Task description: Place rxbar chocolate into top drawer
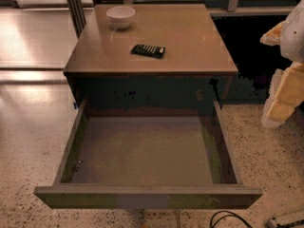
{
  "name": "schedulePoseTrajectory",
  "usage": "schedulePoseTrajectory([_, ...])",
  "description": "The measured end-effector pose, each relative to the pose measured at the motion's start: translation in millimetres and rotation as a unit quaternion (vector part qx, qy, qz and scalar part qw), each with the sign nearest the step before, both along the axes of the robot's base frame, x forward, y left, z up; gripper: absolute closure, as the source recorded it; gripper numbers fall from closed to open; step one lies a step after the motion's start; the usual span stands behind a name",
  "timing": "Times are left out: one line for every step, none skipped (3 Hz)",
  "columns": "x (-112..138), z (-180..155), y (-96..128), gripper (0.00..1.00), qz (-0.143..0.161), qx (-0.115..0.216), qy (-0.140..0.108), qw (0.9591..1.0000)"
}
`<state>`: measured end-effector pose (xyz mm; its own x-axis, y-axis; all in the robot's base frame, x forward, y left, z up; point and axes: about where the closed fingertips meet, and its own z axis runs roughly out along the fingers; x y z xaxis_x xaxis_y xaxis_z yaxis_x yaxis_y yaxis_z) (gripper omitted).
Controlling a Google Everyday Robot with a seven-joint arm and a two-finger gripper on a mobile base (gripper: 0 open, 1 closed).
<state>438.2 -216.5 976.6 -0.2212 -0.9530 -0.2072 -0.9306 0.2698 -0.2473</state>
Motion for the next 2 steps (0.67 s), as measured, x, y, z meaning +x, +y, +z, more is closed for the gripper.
schedulePoseTrajectory([0,0,0,0.00,0.000,0.000,0.000,1.0000])
schedulePoseTrajectory([20,2,3,0.00,0.016,0.003,-0.012,0.9998])
